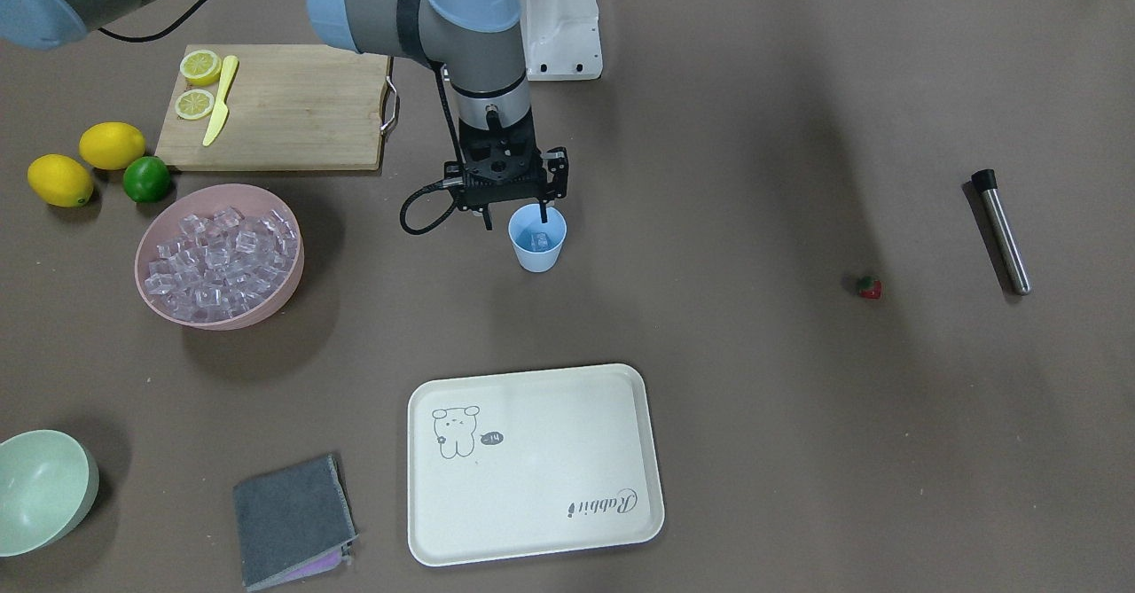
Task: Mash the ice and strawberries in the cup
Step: 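Open the right gripper to drop the ice cube into the cup, then move the right gripper back into the ice bowl and grasp a cube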
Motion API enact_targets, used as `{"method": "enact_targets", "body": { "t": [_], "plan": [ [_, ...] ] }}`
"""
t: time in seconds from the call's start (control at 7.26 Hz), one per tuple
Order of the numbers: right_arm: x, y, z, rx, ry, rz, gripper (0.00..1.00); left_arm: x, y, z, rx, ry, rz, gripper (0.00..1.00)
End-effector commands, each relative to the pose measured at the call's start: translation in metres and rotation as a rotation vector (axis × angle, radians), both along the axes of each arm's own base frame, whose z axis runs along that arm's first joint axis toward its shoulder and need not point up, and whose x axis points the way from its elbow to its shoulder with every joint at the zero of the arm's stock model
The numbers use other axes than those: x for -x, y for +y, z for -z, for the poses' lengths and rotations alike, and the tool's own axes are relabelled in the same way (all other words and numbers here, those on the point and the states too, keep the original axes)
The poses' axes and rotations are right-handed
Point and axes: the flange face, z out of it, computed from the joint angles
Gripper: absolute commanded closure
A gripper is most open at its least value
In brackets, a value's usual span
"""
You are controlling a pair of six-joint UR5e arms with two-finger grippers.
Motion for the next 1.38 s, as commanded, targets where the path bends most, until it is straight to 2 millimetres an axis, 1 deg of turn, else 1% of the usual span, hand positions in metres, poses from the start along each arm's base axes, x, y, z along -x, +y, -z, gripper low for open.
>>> {"method": "enact_targets", "body": {
  "t": [0.0,0.14,0.28,0.41,0.55,0.69,0.83,0.96,1.1,1.24],
  "plan": [
    [-0.068,-0.015,-0.038,-0.04,0.04,0.048,0.26,0.0,0.0,0.0,-0.001,0.0,0.0,0.02],
    [-0.098,-0.025,-0.058,-0.057,0.066,0.066,0.26,0.0,0.0,0.001,-0.001,0.0,0.001,0.02],
    [-0.13,-0.02,-0.085,-0.087,0.085,0.109,0.27,0.0,0.0,0.001,-0.001,0.0,0.001,0.02],
    [-0.154,-0.02,-0.11,-0.096,0.103,0.141,0.27,0.0,0.0,0.002,-0.004,0.0,0.001,0.02],
    [-0.17,-0.025,-0.126,-0.076,0.121,0.139,0.27,0.0,0.0,0.003,-0.006,0.0,0.001,0.02],
    [-0.188,-0.021,-0.148,-0.05,0.13,0.153,0.27,0.0,0.0,0.003,-0.006,0.0,0.001,0.02],
    [-0.204,-0.013,-0.174,-0.032,0.157,0.166,0.28,-0.001,-0.001,0.004,-0.007,0.0,-0.001,0.02],
    [-0.214,-0.014,-0.191,-0.029,0.185,0.171,0.28,-0.001,-0.001,0.004,-0.009,0.0,-0.001,0.02],
    [-0.219,-0.014,-0.203,-0.038,0.216,0.169,0.28,-0.001,-0.001,0.005,-0.01,0.0,-0.001,0.02],
    [-0.222,-0.017,-0.208,-0.034,0.263,0.147,0.28,-0.001,-0.001,0.006,-0.012,0.0,-0.001,0.02]
  ]
}}
